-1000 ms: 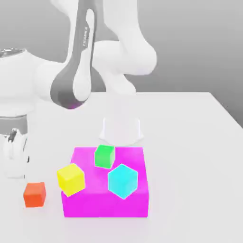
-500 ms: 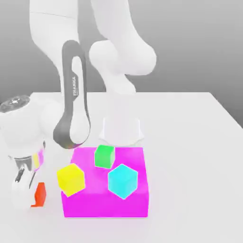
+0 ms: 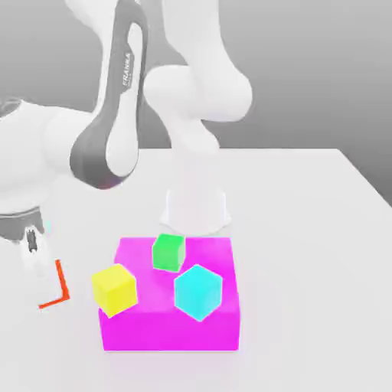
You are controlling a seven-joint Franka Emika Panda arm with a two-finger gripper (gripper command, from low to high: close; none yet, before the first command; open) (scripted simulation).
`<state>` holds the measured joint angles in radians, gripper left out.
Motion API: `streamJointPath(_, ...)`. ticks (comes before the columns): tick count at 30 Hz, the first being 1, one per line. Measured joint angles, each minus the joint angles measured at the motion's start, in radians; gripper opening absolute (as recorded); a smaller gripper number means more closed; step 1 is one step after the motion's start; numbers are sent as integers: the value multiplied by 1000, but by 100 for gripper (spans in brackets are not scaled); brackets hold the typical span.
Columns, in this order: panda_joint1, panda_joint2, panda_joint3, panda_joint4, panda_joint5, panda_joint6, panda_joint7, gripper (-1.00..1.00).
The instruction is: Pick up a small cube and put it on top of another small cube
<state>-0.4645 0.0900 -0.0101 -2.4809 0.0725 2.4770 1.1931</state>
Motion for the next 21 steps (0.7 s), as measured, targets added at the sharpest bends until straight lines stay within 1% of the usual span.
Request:
streamJointPath(4,119,-120,67,-5,34,-118,-80,-100)
streamJointPath(8,187,-250,132,-76,38,-135,41,-100)
streamJointPath(12,234,-369,226,-158,33,-121,201,-100)
streamJointPath(16,227,-286,264,-208,11,20,253,-100)
streamJointPath(17,225,-255,267,-218,3,62,261,100)
streamJointPath(21,225,-255,267,-218,3,62,261,100)
